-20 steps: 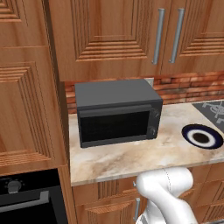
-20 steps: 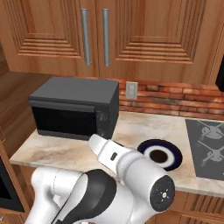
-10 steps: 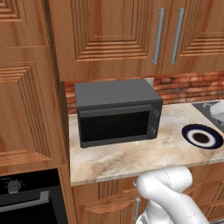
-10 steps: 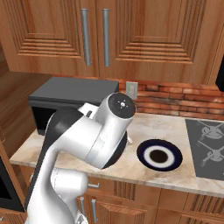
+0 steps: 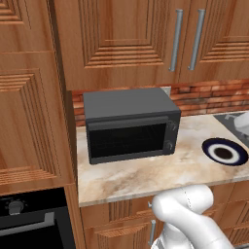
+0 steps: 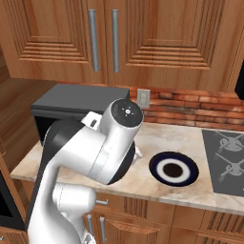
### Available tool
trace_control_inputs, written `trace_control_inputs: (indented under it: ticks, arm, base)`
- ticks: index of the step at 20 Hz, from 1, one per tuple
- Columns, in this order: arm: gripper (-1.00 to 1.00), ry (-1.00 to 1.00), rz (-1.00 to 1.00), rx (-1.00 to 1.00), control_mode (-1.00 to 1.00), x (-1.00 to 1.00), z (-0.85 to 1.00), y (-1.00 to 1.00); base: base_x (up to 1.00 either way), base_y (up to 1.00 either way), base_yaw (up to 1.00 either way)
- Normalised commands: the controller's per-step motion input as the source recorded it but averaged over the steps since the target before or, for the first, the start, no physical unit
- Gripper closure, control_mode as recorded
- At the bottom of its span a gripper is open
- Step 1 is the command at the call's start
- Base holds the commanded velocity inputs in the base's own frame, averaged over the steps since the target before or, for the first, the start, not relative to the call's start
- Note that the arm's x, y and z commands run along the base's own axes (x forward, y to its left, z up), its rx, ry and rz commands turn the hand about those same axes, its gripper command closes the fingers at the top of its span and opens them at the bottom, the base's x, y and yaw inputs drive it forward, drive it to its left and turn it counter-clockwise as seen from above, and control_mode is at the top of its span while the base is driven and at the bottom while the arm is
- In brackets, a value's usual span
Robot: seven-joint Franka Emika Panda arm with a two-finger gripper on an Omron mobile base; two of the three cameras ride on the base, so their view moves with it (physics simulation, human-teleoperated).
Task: Pull the toaster oven rack outwards. Pick up the baguette from the plate and place it on the toaster oven rack. Close the toaster oven door fully and set the temperature to the lowest setting.
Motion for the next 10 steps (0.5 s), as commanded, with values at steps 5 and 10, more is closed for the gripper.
trace_control_inputs:
  ticks: [5, 10]
  arm:
    - [1.00, -0.13, 0.00, 0.00, -1.00, 0.00, -0.32, 0.09]
    - [1.00, -0.05, 0.00, -0.02, -1.00, 0.00, -0.39, 0.06]
  base:
    - [0.00, 0.00, 0.00]
    - [0.00, 0.00, 0.00]
